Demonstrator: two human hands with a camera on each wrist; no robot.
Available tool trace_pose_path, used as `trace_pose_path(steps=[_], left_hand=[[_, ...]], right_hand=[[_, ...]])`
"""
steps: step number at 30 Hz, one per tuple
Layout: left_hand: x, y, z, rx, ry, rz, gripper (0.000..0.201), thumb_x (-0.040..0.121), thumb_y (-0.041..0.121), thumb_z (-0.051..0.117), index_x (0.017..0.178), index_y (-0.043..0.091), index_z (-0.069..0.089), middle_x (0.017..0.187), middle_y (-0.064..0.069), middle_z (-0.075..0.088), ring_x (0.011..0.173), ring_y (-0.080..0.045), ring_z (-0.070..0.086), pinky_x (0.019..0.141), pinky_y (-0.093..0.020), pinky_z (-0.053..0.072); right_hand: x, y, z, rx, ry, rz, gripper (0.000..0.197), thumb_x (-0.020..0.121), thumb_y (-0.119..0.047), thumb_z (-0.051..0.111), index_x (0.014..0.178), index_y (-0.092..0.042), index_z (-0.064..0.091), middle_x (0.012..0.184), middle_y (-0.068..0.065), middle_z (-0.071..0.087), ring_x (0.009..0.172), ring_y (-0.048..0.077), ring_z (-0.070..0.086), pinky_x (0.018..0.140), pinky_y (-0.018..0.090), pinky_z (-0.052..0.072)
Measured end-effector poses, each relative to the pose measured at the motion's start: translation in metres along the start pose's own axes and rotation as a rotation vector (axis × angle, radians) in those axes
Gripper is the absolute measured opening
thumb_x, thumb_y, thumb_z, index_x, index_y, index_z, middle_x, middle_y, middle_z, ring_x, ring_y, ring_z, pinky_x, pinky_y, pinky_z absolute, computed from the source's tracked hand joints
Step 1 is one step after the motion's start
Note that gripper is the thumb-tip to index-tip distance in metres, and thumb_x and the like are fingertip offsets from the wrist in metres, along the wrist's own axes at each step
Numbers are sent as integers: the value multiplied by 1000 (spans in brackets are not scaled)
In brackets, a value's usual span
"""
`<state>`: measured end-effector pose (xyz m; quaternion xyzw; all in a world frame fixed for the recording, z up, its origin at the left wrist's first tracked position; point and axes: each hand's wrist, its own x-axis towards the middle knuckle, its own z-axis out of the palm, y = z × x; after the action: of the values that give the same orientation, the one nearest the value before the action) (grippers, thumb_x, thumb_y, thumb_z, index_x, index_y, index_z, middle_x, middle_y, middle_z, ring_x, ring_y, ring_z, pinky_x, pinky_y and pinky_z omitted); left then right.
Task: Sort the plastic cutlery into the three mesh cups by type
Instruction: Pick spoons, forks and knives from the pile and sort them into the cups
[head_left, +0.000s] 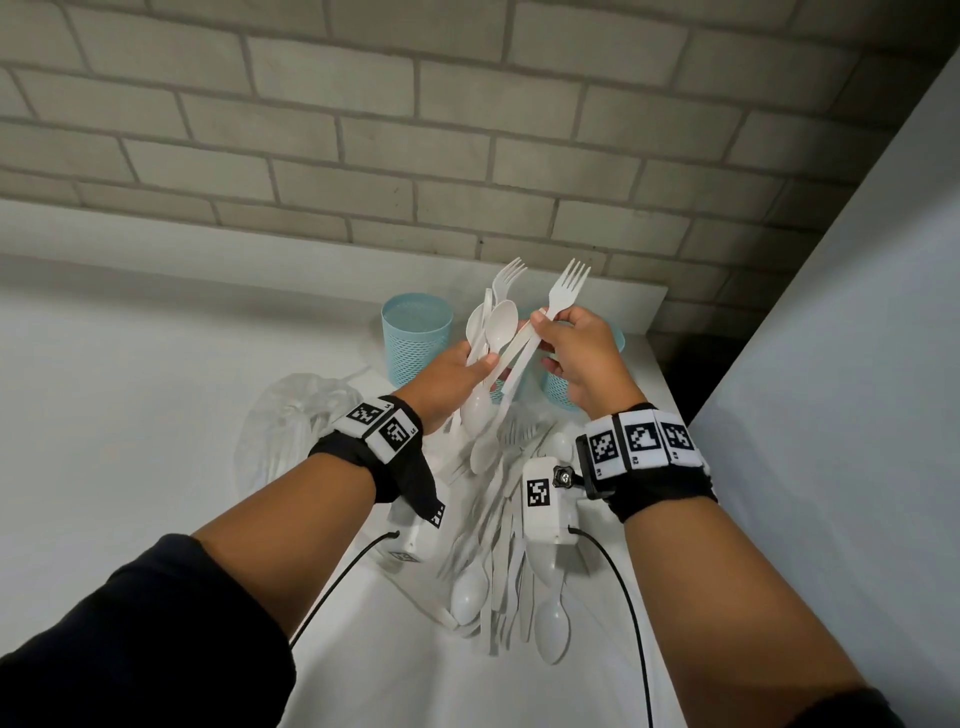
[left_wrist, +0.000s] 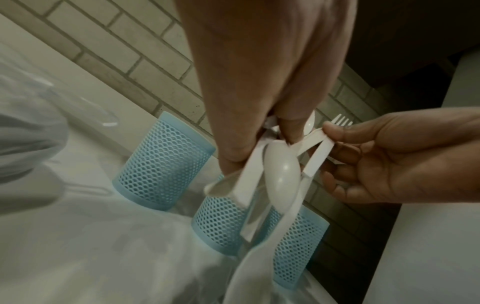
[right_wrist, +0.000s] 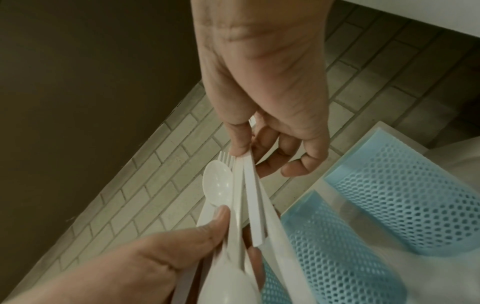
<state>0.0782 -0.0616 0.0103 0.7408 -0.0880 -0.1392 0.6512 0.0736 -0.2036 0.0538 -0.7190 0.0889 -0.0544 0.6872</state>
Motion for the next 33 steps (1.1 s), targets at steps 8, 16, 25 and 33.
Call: trace_pose_path(steps=[8, 16, 25, 33], left_hand=[[7, 1, -6, -45, 67, 37, 34, 101, 20, 39, 133, 9, 43, 113, -5, 61, 104, -16, 58, 88, -24, 45], [10, 1, -1, -214, 72, -2, 29, 102, 16, 37, 129, 7, 43, 91, -5, 64, 71, -13, 64, 62, -24, 52], [5, 4, 3, -144, 55, 26, 18, 101, 15, 37, 117, 16, 45, 83, -1, 62, 69, -12, 52, 52, -10, 46], [3, 0, -2, -164, -106, -58, 25, 101, 25, 38, 119, 12, 50, 78, 0, 58, 60, -8, 46, 54, -17, 42]], right_hand=[[9, -6, -5, 145, -12, -5, 16, 95, -11, 53, 108, -6, 59, 86, 2, 67, 76, 10, 64, 59, 17, 53], [17, -2, -2, 122, 4, 19, 10, 96, -9, 50, 97, -2, 57, 93, 13, 66, 84, 23, 65, 63, 23, 57], [28, -5, 1, 241, 112, 3, 14, 97, -8, 45, 89, -12, 56, 82, 10, 63, 70, 19, 61, 70, 29, 54], [36, 3, -9, 41, -17, 83, 13, 87, -35, 63, 83, -23, 60, 54, -10, 44, 39, 2, 30, 35, 15, 25]])
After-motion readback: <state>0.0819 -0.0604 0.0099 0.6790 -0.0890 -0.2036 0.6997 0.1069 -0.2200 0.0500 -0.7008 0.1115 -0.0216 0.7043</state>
